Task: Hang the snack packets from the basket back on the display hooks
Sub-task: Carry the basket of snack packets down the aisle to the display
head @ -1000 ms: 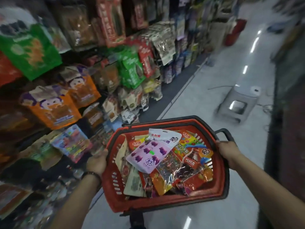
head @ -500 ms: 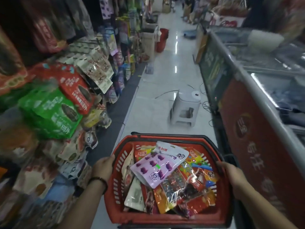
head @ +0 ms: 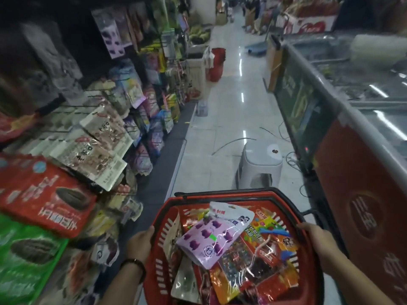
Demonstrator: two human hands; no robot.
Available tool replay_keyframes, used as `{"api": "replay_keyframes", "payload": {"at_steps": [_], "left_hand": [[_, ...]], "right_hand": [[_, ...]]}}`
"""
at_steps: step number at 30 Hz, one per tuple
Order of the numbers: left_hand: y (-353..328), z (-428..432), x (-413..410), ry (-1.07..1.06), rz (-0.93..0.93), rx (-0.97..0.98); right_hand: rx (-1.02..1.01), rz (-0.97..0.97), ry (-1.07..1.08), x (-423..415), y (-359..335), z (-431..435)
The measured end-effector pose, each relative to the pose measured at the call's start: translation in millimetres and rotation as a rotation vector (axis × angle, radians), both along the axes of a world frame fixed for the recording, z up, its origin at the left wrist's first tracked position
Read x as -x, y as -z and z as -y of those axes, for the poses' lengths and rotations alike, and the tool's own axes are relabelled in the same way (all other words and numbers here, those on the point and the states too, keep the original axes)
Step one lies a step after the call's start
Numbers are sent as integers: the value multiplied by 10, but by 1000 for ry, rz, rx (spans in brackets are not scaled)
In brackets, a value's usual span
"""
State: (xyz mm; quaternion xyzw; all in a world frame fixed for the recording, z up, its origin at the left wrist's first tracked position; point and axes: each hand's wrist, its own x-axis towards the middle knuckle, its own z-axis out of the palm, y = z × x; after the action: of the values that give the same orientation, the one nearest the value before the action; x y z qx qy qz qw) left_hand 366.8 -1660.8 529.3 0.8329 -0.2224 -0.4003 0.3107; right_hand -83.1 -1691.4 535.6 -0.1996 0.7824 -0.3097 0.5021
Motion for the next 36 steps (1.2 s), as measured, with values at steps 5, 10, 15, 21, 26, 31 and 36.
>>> {"api": "replay_keyframes", "payload": {"at_steps": [5,10,15,21,26,31,36], "left_hand": [[-157,1174,37,-38,14,62],[52,2319,-130,-88,34,30],[214,3645,-434,-44,8,68],[517,5064,-797,-51,56,10],[280,6110,-734,-99,5,57],[436,7009,-741,-202,-2,21],[428,7662,-851,-343,47,-9]], "right_hand": [[38,2,-87,76,-174,1444],[36,7,-134,-94,-153,2848],[7,-24,-153,-370,-21,4180],[20,-40,-125,-651,-66,5568],[-22,6,-145,-741,208,6747],[0,44,-236,-923,279,8088],[-8,83,-339,-1152,362,9327]]}}
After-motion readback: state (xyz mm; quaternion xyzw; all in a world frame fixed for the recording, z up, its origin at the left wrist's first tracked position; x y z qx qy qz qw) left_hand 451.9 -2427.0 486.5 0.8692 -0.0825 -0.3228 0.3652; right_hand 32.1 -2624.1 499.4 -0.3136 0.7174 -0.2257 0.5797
